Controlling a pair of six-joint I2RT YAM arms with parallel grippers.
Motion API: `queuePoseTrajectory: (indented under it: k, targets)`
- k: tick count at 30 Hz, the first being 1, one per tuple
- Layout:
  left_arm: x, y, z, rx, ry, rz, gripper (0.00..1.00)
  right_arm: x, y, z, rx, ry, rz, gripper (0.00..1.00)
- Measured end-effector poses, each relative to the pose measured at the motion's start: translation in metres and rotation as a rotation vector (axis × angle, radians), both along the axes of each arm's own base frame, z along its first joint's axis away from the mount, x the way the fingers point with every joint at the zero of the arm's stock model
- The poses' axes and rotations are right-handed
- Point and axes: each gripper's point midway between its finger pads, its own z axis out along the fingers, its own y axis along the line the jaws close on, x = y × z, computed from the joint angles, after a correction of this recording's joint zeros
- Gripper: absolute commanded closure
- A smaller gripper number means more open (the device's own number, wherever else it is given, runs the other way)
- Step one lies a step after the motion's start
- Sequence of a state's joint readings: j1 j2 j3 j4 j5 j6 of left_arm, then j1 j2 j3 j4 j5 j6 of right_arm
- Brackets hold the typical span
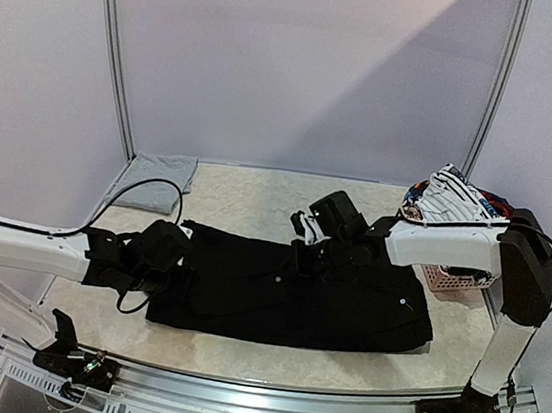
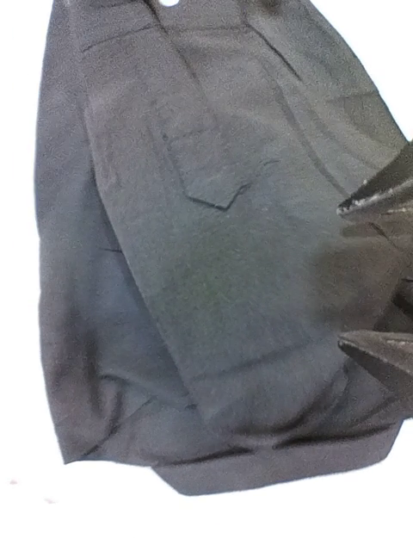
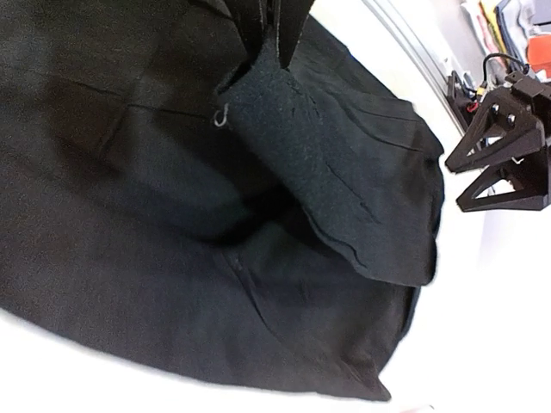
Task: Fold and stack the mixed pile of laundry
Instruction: Fold the 1/3-folded shirt at the center of the board.
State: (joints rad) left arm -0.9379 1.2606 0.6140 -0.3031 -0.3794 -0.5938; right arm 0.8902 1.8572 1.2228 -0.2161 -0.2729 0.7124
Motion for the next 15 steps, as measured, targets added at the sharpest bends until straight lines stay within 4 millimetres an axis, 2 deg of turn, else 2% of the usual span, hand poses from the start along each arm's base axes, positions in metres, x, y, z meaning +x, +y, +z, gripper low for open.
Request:
queuePoseTrajectory:
  k: [6, 9, 15]
  targets:
    - [0.005, 0.007, 0.046, -0.048, -0.097, 0.021, 0.34, 0.017, -0.005, 0.049, -0.044, -0.113, -0.018, 1.0]
    - [0.006, 0.012, 0.062, -0.064, -0.139, 0.034, 0.29, 0.024, -0.016, 0.066, -0.091, -0.166, -0.044, 1.0]
    - [0.007, 0.019, 0.071, -0.051, -0.168, 0.045, 0.28, 0.032, -0.052, 0.09, -0.196, -0.248, -0.116, 1.0]
